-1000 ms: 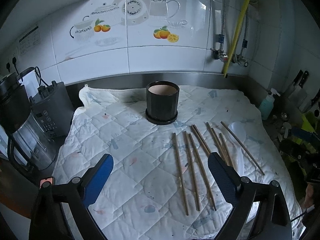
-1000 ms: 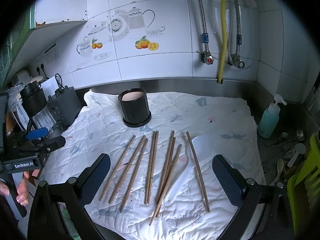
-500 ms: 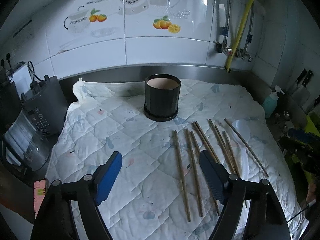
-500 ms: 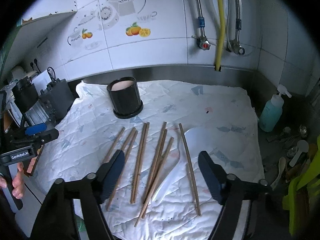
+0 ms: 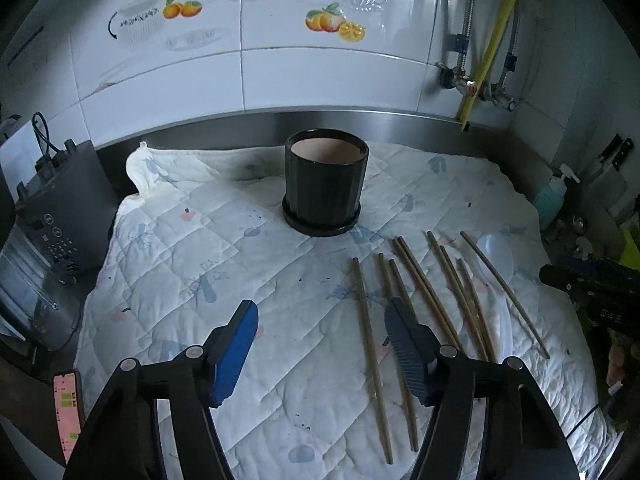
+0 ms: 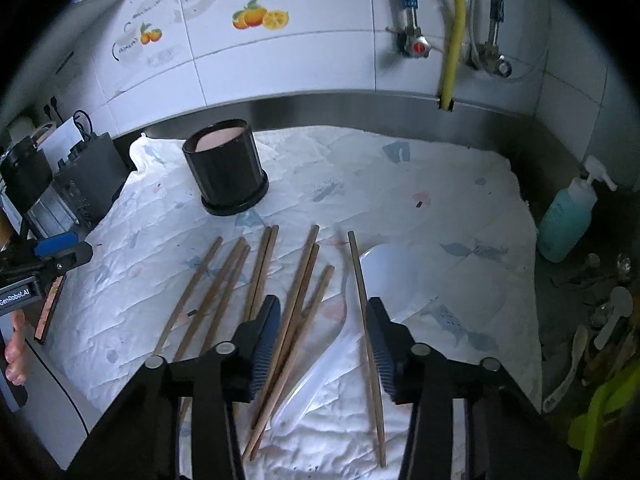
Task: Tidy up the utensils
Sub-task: 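Lower the left tool and grasp one wooden chopstick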
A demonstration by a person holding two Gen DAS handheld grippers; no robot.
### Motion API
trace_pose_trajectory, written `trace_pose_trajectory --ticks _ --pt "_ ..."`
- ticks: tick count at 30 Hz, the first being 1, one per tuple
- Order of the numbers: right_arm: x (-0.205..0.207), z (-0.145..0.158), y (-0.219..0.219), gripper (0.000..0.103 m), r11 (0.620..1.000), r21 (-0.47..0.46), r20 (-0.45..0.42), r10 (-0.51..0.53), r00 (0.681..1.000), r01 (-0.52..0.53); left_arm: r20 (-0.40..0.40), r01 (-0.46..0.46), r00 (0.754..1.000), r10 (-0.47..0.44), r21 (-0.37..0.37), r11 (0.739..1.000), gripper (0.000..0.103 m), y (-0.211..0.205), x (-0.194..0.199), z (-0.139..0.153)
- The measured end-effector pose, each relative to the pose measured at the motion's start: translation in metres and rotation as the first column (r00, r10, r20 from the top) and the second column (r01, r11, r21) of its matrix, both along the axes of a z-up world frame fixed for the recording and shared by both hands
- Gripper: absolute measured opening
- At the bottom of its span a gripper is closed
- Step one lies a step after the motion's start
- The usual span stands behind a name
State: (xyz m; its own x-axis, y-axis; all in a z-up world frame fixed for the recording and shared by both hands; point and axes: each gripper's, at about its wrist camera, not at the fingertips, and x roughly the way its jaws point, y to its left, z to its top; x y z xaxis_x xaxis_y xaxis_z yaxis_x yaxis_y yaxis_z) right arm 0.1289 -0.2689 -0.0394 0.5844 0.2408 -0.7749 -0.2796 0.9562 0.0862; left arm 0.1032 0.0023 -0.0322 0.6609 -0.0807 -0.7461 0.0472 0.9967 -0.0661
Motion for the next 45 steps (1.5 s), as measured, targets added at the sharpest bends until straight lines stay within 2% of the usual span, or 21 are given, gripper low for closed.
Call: trace_pose_trajectory --ticks 16,21,26,38,45 --pt "0.046 -0.039 -0.001 0.034 0.999 -0.041 -0.092 0.009 0.996 -0.012 -0.088 0.080 0.993 -0.083 -0.032 0.996 0.064 -0.014 0.052 -0.039" --pt "0.061 -0.053 0.001 0.027 0.998 -0.055 -0.129 0.023 0.991 -0.031 -0.139 0.108 0.984 -0.115 -0.060 0.992 0.050 -0.019 0.077 -0.058" --pt "0.070 -0.061 0.002 0.022 0.997 -0.063 -0.148 0.029 0.989 -0.039 -0.188 0.131 0.970 -0.151 -0.113 0.985 0.042 -0.020 0.100 -0.079" --pt "0.081 -0.072 0.003 0.017 0.995 -0.078 -0.174 0.047 0.984 -0.062 -0.292 0.172 0.934 -0.205 -0.134 0.976 0.021 -0.040 0.143 -0.123" --pt "0.086 -0.077 0.002 0.017 0.994 -0.091 -0.186 0.049 0.981 -0.067 -0.311 0.184 0.926 -0.214 -0.126 0.975 0.018 -0.048 0.153 -0.132"
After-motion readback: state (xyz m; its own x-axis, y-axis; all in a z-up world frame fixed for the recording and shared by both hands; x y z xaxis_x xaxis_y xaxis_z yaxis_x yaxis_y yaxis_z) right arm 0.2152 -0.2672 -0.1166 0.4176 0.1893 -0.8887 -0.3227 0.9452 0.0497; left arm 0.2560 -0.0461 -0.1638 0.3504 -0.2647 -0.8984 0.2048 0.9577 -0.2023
